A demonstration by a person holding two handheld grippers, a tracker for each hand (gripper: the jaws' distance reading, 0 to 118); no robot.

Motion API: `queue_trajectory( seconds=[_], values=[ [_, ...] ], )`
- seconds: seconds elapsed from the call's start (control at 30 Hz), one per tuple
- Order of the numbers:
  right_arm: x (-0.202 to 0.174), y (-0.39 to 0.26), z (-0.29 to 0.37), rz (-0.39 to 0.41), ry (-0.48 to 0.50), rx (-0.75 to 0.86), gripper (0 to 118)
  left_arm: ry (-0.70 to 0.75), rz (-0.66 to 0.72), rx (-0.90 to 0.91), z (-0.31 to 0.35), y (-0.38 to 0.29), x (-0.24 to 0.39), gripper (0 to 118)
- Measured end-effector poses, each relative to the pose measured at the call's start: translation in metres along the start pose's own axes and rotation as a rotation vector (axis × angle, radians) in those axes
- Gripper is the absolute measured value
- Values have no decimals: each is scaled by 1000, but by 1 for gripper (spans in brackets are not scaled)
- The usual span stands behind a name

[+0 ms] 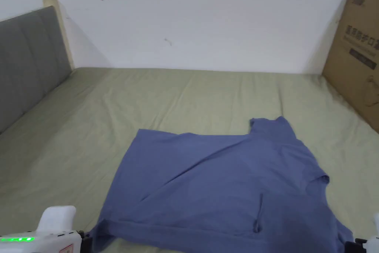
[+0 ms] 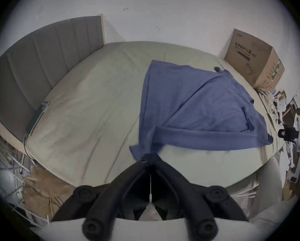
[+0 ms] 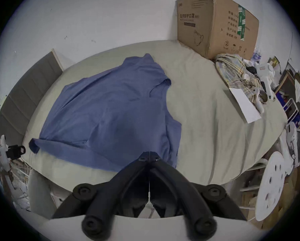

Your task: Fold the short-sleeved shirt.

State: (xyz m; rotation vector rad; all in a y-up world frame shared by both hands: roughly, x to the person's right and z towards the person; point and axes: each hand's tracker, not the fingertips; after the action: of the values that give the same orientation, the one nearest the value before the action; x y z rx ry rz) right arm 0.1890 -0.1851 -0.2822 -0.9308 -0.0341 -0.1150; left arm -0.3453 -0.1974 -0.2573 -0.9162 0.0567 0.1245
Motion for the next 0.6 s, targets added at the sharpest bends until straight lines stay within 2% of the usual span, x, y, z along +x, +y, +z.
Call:
queue_trajectory(
  seconds=[0.17, 0.2, 0.27, 0.3, 0.33, 0.43, 0.47, 0.5, 0.53, 0.57, 0.6],
  values=[
    [-3, -8, -12, -13, 11, -36, 1, -5, 82, 5, -6, -2, -12, 0],
    [-3, -8, -14, -18, 12, -39, 1, -4, 84, -6, -10, 2, -13, 14],
    [0, -7, -16, -33, 27, -47, 1, 14, 74, -15, -24, 8, -16, 87],
    [0, -6, -17, -36, 31, -48, 1, 20, 66, -18, -29, 10, -17, 109],
    [-1, -6, -17, -34, 32, -47, 1, 25, 55, -6, -31, 15, -17, 111],
    [-2, -6, -21, -8, 16, -54, 1, -1, 44, 9, -50, 22, -18, 109],
    [-1, -6, -23, -6, 12, -59, 1, -35, 49, -17, -59, 22, -18, 103],
    [0, -6, -24, -10, 8, -64, 1, -49, 77, -69, -65, 22, -17, 78],
    [2, -7, -24, -25, 1, -72, 1, -63, 92, -103, -73, 20, -16, 19],
    [5, -8, -23, -44, 1, -75, 1, -65, 79, -137, -81, 17, -14, 4],
    [8, -9, -22, -59, 7, -74, 1, -14, 61, -122, -82, 16, -13, 4]
  ],
)
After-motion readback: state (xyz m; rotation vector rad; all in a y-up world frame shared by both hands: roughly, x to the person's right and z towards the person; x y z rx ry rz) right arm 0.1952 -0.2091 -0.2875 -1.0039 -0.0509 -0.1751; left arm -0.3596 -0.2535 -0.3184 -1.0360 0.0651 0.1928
